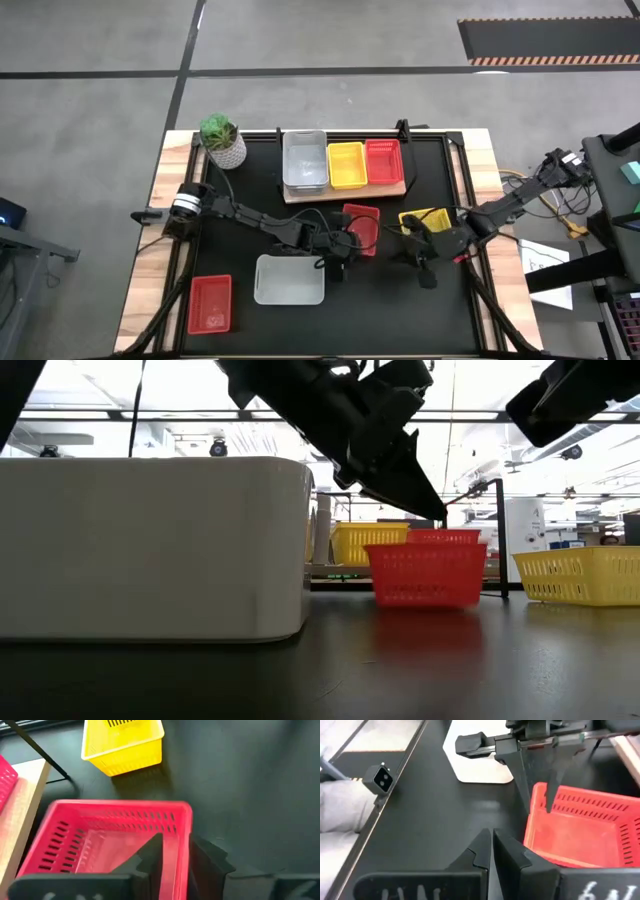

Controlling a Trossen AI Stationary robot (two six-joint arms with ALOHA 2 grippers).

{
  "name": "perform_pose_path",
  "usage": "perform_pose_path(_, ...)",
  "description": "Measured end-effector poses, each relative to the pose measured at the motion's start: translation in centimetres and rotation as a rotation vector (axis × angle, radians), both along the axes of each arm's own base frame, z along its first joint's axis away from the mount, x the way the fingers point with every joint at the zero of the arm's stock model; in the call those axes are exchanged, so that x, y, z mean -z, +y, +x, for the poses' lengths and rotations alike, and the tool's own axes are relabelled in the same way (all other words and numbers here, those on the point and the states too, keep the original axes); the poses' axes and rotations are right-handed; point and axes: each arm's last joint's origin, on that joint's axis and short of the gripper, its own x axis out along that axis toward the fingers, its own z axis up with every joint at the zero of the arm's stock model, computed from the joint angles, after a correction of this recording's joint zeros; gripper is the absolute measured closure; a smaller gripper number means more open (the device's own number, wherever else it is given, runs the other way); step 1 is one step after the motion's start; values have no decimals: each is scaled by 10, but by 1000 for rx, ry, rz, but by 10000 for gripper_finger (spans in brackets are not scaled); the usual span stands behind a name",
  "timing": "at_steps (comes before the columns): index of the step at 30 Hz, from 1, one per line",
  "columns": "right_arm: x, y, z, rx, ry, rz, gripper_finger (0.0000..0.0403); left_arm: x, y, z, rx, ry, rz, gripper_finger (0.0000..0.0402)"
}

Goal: Stack baskets on shelf by color
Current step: Stack the top red bin on top of the red bin on the shelf

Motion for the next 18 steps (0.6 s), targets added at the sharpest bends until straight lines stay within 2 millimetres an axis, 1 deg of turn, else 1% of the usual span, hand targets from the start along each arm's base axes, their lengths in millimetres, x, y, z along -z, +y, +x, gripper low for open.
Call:
perform_pose_path(3, 1, 5, 9, 30, 28, 13, 390, -4, 0, -2, 7, 4, 8, 307)
perform_pose_path(4, 2, 6, 12, 49, 37, 11, 390, -10, 0, -7, 24, 30, 30, 304)
perform_pose_path(6, 3, 10, 19, 74, 58, 5, 390, -23, -1, -26, 71, 144, 96, 302)
perform_pose_path(9, 5, 16, 32, 107, 94, -40, 390, -55, -2, -62, 112, 206, 140, 302)
perform_pose_path(11, 3, 18, 41, 154, 103, -87, 390, -75, 0, -82, 147, 138, 163, 302)
perform_pose_path(13, 2, 17, 53, 213, 103, -123, 390, -87, 5, -103, 178, 49, 190, 302)
perform_pose_path(16, -1, 13, 70, 231, 146, -115, 387, -93, 12, -130, 208, -116, 197, 301)
perform_pose_path(18, -3, 10, 83, 219, 181, -81, 377, -91, 17, -149, 214, -190, 199, 301)
